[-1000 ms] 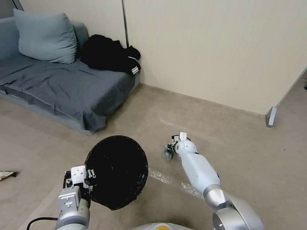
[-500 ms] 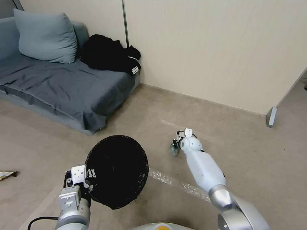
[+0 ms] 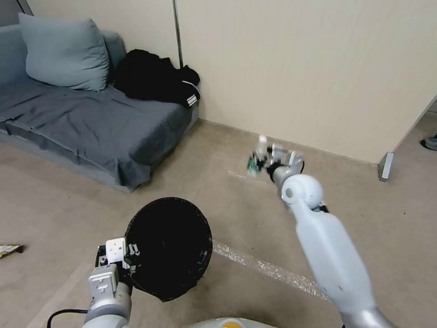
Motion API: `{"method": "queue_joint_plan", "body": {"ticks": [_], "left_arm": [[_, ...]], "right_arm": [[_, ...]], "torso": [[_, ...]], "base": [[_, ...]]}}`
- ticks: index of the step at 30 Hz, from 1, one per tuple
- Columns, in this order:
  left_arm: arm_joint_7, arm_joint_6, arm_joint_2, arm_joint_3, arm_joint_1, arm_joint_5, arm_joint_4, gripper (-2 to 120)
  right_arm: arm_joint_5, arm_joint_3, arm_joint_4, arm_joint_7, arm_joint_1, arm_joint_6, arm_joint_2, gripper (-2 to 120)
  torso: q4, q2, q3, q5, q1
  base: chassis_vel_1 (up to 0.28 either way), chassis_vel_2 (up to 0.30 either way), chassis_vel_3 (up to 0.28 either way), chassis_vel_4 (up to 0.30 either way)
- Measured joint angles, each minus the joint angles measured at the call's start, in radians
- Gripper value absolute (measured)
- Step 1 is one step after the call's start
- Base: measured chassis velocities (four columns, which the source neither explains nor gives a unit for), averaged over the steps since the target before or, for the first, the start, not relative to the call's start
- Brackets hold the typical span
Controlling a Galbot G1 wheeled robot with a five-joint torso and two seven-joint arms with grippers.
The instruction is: Pick up the trash bin, then pick up the garbage from the floor and place it into the trash bin.
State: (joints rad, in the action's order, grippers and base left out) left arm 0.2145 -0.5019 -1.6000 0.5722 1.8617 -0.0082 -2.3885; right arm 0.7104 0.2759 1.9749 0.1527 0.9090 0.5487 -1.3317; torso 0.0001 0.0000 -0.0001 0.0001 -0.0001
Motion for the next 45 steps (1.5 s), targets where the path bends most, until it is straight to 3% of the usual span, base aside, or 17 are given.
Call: {"method": "queue_joint_plan", "body": {"ticks": [1, 2, 5, 6, 8, 9, 11, 15, 23, 38, 45], "left_arm": [[-0.002, -0.002, 0.006, -0.002, 0.001, -0.002, 0.0, 1], [-0.002, -0.002, 0.006, -0.002, 0.001, -0.002, 0.0, 1], [-0.004, -0.005, 0.013, -0.007, 0.0, -0.003, 0.001, 1], [-0.004, -0.005, 0.013, -0.007, 0.0, -0.003, 0.001, 1], [-0.006, -0.007, 0.013, -0.017, -0.002, -0.003, 0.001, 1], [-0.006, -0.007, 0.013, -0.017, -0.002, -0.003, 0.001, 1], [-0.007, -0.01, 0.013, -0.023, -0.005, -0.003, 0.001, 1], [-0.007, -0.01, 0.014, -0.024, -0.008, -0.003, 0.003, 1], [-0.007, -0.013, 0.011, -0.024, -0.008, -0.001, 0.001, 1], [-0.004, -0.012, -0.001, -0.047, 0.004, 0.012, -0.017, 1], [-0.001, -0.012, -0.008, -0.082, 0.006, 0.028, -0.02, 1]], "right_arm": [[0.007, -0.015, 0.095, -0.067, 0.032, -0.053, 0.026, 22], [0.007, -0.015, 0.095, -0.067, 0.032, -0.053, 0.026, 22], [0.015, -0.073, 0.244, -0.212, 0.106, -0.186, 0.114, 22], [0.015, -0.073, 0.244, -0.212, 0.106, -0.186, 0.114, 22], [-0.02, -0.132, 0.305, -0.297, 0.161, -0.268, 0.213, 22], [-0.02, -0.132, 0.305, -0.297, 0.161, -0.268, 0.213, 22], [-0.081, -0.198, 0.331, -0.349, 0.209, -0.334, 0.302, 22], [-0.153, -0.284, 0.327, -0.377, 0.247, -0.39, 0.363, 22], [-0.229, -0.433, 0.238, -0.379, 0.261, -0.432, 0.358, 22], [-0.255, -0.502, 0.138, -0.37, 0.27, -0.447, 0.318, 22], [-0.306, -0.524, 0.066, -0.358, 0.263, -0.465, 0.305, 41]], "torso": [[0.0, 0.0, 0.0, 0.0, 0.0], [0.0, 0.0, 0.0, 0.0, 0.0], [-0.0001, 0.0, 0.0, 0.0002, 0.0], [-0.0001, 0.0, 0.0, 0.0002, 0.0], [-0.0002, 0.0, 0.0, 0.0, 0.0], [-0.0002, 0.0, 0.0, 0.0, 0.0], [-0.0003, 0.0, 0.0, 0.0, 0.0], [0.0, 0.0, 0.0, 0.0, 0.0], [0.0, 0.0, 0.0, 0.0001, 0.0], [-0.0001, 0.0, 0.0, -0.0001, 0.0], [-0.0001, 0.0, 0.0, 0.0, 0.0]], "base": [[0.0, 0.0, 0.0, 0.0], [0.0, 0.0, 0.0, 0.0], [0.0, 0.0, 0.0, 0.0], [0.0, 0.0, 0.0, 0.0], [0.0, 0.0, 0.0, 0.0], [0.0, 0.0, 0.0, 0.0], [0.0, 0.0, 0.0, 0.0], [0.0, 0.0, 0.0, 0.0], [0.0, 0.0, 0.0, 0.0], [0.0, 0.0, 0.0, 0.0], [0.0, 0.0, 0.0, 0.0]]}}
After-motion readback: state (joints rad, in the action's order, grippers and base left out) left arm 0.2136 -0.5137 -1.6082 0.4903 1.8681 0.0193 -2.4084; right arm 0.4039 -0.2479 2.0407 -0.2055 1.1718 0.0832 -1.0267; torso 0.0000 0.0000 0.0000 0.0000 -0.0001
